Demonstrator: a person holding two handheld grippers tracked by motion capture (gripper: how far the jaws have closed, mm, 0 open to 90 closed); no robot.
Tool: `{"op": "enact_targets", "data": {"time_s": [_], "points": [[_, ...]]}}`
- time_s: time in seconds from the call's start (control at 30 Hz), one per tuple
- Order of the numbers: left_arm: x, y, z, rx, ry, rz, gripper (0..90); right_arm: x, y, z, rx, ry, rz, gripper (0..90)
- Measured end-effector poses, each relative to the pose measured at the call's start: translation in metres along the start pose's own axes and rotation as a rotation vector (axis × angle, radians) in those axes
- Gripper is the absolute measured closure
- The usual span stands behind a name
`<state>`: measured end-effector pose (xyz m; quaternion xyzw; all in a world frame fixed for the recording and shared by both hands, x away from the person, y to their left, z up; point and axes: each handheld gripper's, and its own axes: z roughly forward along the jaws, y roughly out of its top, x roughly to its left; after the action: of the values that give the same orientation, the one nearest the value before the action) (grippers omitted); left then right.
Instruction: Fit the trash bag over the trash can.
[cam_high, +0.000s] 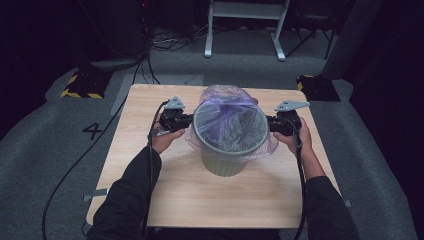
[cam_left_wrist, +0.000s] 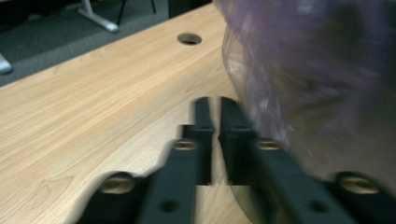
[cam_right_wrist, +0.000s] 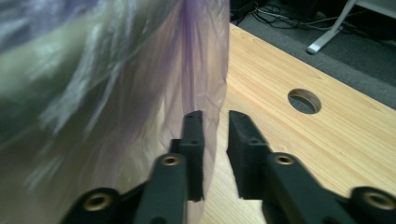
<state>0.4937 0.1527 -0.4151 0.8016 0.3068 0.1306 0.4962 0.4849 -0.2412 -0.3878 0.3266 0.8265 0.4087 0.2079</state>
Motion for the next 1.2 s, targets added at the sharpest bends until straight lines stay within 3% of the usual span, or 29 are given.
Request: {"op": "enact_targets", "data": {"time_s": [0.07,0.13,0.2,0.27,0.37,0.53,0.63,0.73,0.83,0.87,0.93,0.97,1.03,1.07,1.13,1.2], "points": [[-0.002,-0.004,-0.012,-0.004,0.039,0.005,72.2,0.001,-0.002,-0.007,-0.018,-0.015,-0.017,64.6],[-0.004,-0.008,-0.027,-0.038,0.019,0.016,65.9,-0.001,-0.004,-0.017,-0.026,-0.051,-0.007,59.2],[-0.009,-0.012,-0.042,-0.049,0.049,0.037,55.6,-0.003,-0.006,-0.028,-0.043,-0.074,-0.003,53.4],[-0.014,-0.018,-0.056,-0.056,0.056,0.061,49.7,-0.003,-0.010,-0.039,-0.064,-0.066,-0.009,48.9],[-0.025,-0.029,-0.075,-0.074,0.066,0.082,33.4,0.001,-0.017,-0.055,-0.074,-0.063,-0.037,40.5],[-0.047,-0.049,-0.097,-0.065,0.070,0.163,22.3,0.018,-0.033,-0.077,-0.094,-0.044,-0.108,31.1],[-0.062,-0.054,-0.101,-0.067,0.035,0.194,20.1,0.032,-0.042,-0.087,-0.111,-0.016,-0.166,27.0],[-0.081,-0.054,-0.093,-0.058,-0.008,0.236,18.7,0.049,-0.047,-0.091,-0.129,-0.002,-0.218,25.3],[-0.095,-0.048,-0.079,-0.043,-0.030,0.275,18.1,0.064,-0.047,-0.087,-0.118,-0.040,-0.272,26.0],[-0.098,-0.046,-0.074,-0.039,-0.030,0.277,18.2,0.068,-0.047,-0.084,-0.112,-0.061,-0.294,28.3],[-0.100,-0.042,-0.064,-0.022,-0.042,0.292,22.1,0.073,-0.046,-0.080,-0.126,-0.065,-0.309,46.4],[-0.101,-0.041,-0.059,-0.018,-0.029,0.301,26.0,0.075,-0.045,-0.077,-0.123,-0.065,-0.315,48.5],[-0.102,-0.040,-0.052,-0.001,-0.016,0.326,41.2,0.077,-0.046,-0.072,-0.126,-0.077,-0.332,66.6],[-0.102,-0.040,-0.048,0.003,0.007,0.334,48.9,0.079,-0.047,-0.070,-0.125,-0.083,-0.340,70.4],[-0.100,-0.040,-0.045,0.010,0.015,0.351,68.8,0.081,-0.049,-0.066,-0.139,-0.073,-0.348,81.6],[-0.096,-0.040,-0.042,0.013,-0.006,0.351,87.6,0.082,-0.052,-0.063,-0.135,-0.071,-0.342,90.0]]}}
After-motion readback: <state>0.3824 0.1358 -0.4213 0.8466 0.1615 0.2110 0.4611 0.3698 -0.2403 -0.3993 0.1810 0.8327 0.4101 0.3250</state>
